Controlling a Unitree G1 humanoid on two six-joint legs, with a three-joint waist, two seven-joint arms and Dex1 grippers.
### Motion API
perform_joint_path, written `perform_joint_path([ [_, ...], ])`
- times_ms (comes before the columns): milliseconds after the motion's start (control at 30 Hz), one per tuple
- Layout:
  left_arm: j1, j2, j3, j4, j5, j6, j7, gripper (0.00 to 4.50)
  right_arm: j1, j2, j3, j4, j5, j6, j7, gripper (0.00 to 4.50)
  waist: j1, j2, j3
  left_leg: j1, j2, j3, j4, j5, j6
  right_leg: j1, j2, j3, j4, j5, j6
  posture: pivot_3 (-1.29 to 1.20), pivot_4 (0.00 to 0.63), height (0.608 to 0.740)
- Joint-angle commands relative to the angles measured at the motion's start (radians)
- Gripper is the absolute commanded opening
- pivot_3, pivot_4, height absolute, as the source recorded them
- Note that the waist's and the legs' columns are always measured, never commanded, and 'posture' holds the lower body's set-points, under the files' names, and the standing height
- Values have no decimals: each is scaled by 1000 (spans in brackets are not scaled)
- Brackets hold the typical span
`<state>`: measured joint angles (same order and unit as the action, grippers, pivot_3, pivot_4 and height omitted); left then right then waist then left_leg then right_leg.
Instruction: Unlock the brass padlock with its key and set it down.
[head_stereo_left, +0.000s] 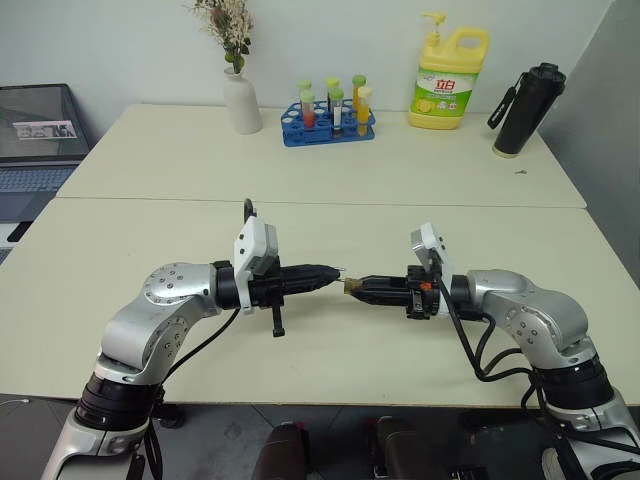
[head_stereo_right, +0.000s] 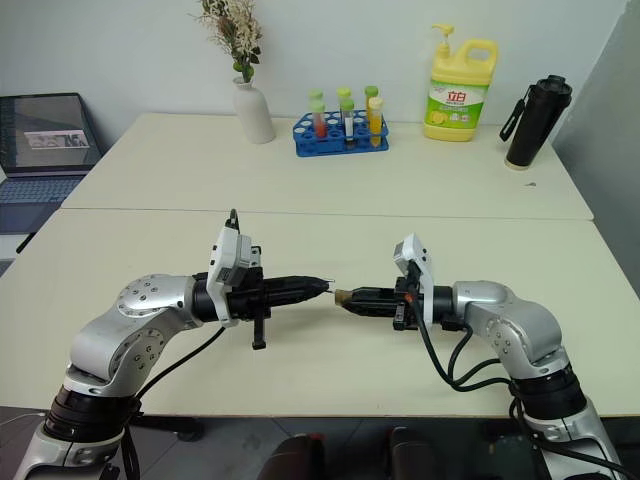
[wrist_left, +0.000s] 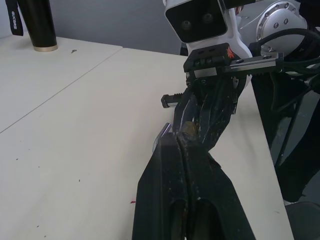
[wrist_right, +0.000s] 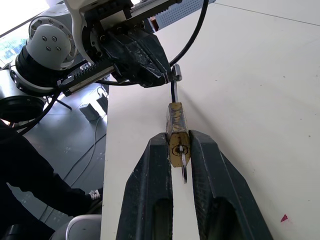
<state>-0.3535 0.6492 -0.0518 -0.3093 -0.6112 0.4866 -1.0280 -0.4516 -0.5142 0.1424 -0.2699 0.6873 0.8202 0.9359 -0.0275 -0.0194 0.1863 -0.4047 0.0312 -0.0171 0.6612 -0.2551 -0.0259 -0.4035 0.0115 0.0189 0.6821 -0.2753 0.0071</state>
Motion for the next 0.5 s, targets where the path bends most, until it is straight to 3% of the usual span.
perform_joint_path([
  [33, -11, -5, 21, -11, 8, -25, 4, 0, -1, -9, -3, -38, 4, -14, 15, 172, 0, 0, 0, 0, 0, 0, 0, 0, 0, 0, 0, 0, 0, 0, 0, 0, 150, 740],
  [333, 2, 5, 9, -38, 89, -75, 38, 0, 3, -13, -6, -37, -1, -16, 13, 172, 0, 0, 0, 0, 0, 0, 0, 0, 0, 0, 0, 0, 0, 0, 0, 0, 150, 740],
  [433, 39, 25, 52, -35, 193, -297, 10, 0, 1, -12, -17, -20, -6, -16, 4, 172, 0, 0, 0, 0, 0, 0, 0, 0, 0, 0, 0, 1, 0, 0, 0, 0, 150, 740],
  [500, 54, 56, 47, -9, 290, -405, 14, 591, 0, -14, -23, -11, -6, -15, 1, 172, 0, 0, 0, 0, 0, 0, 0, 0, 0, 0, 0, 1, 0, 3, -5, 0, 150, 740],
])
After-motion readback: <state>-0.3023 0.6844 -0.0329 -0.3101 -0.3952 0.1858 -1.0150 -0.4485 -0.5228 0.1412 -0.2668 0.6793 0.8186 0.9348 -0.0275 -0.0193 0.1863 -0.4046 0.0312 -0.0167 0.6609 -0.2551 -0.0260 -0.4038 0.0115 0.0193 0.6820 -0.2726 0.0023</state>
